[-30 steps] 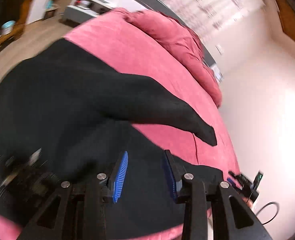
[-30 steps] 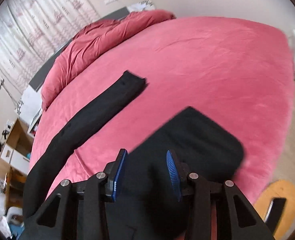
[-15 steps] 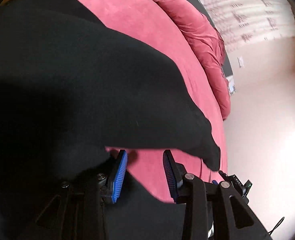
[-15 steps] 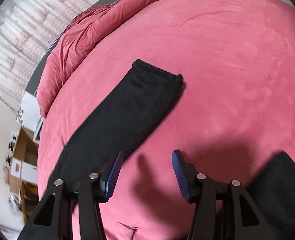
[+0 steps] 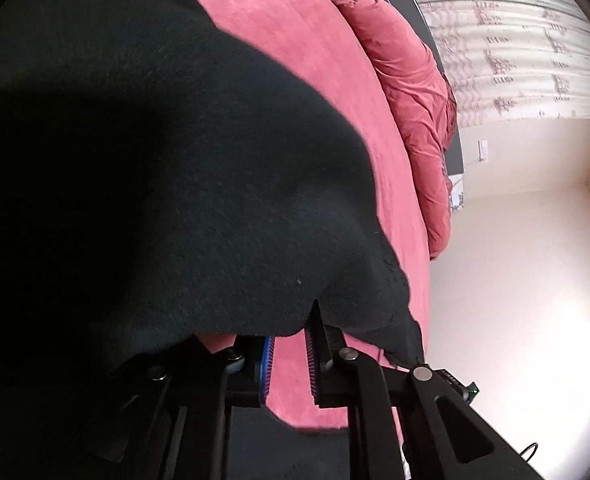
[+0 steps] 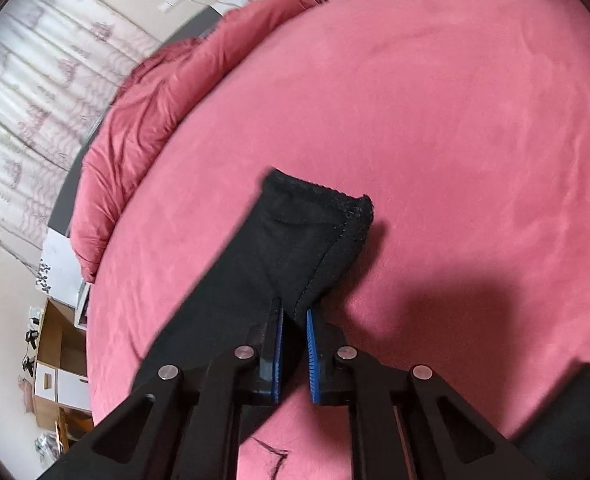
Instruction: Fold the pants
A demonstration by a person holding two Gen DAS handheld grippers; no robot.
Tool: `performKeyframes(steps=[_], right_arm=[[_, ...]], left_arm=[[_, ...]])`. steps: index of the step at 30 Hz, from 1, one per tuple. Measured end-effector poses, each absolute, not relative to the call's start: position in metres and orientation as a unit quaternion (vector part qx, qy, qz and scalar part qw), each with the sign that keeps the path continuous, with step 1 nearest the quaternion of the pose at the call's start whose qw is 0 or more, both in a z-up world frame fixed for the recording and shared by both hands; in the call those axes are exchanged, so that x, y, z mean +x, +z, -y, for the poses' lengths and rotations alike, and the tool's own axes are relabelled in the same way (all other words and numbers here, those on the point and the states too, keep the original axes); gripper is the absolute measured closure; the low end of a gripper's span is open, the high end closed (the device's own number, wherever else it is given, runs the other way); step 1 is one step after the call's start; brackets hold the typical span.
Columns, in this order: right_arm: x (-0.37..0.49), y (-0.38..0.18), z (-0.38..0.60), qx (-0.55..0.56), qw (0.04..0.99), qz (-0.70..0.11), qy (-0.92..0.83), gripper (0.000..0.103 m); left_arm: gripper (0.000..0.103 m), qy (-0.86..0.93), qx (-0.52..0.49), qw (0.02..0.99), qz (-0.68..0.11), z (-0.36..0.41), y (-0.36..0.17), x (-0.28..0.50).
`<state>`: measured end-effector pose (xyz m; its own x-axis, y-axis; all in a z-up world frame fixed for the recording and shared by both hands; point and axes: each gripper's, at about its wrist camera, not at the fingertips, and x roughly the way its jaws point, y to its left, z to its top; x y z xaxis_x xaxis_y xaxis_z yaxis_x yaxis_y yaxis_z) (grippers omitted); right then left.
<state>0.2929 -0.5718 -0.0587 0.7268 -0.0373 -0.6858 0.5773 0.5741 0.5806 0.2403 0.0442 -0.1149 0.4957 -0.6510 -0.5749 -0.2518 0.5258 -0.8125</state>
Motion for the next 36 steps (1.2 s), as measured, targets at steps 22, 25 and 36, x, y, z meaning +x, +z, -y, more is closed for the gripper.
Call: performKeyframes(steps=[22,25,36], right_arm=[[0.176,-0.044,0.562,0.268,0.849,-0.35,-0.29,0.071],[0.178,-0.019,0.55,0.23,0.871,-0.327,-0.287,0.064],[0.279,-0.018,0.503,0.131,0.885,-0.403,-0.193,0.049]], left_arm=[[0.065,-0.295,-0.31,0.744,-0.513,-0.033,-0.049,0.225],[0.065,-0.242,-0.29,0.782,-0.496,-0.064,-0.037,0.263],[0.065,-0.046,-0.262,0.811,-0.521,-0.171,-0.054,0.418]])
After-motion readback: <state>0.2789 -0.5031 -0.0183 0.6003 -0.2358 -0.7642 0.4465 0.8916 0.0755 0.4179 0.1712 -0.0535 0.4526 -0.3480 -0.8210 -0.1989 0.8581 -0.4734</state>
